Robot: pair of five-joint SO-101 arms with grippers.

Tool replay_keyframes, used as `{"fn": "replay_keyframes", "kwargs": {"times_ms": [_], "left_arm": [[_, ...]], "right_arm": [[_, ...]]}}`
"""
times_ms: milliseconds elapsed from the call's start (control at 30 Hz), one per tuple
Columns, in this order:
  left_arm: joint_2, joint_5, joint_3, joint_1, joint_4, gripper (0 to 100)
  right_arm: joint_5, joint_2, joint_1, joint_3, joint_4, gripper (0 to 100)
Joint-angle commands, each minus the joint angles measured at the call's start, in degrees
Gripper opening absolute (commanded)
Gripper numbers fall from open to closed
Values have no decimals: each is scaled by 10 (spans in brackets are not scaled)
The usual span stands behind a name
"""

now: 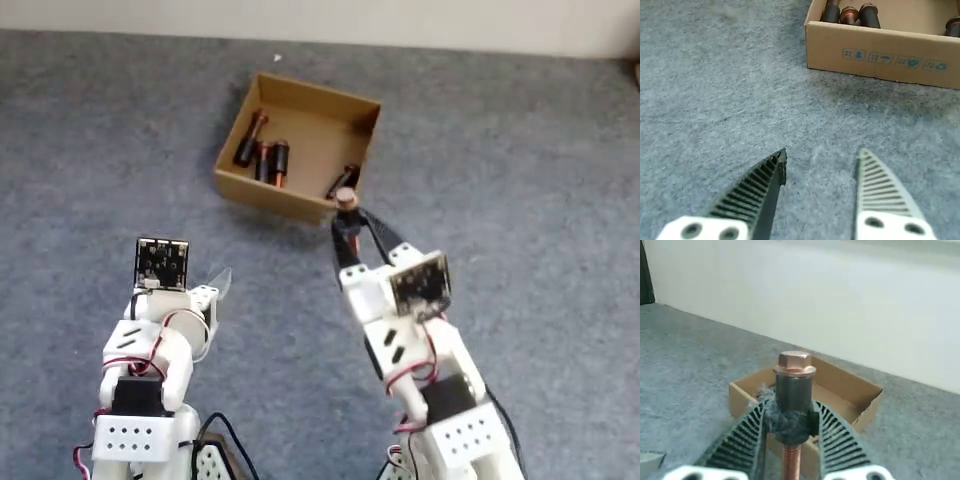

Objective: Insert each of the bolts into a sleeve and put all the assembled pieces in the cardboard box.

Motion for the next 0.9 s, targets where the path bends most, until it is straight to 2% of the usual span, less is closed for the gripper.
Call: {"fn": "replay_keyframes", "kwargs": {"times_ms": [0, 300, 500, 633, 800, 867], "left_arm": [[-5, -10, 1, -2, -14, 146], [-5, -10, 1, -2, -15, 119], [-5, -10, 1, -2, -15, 119], [-5, -10, 1, -2, -15, 121], [-5, -10, 1, -1, -15, 123], [-5, -10, 1, -1, -15, 123]], "right_arm": [[4, 160, 10, -112, -75, 4], [4, 531, 37, -291, -246, 4], [4, 726, 48, -384, -293, 4], [4, 775, 48, -395, -289, 13], [3, 779, 45, -395, -288, 173], [3, 778, 46, -395, -288, 171]]}}
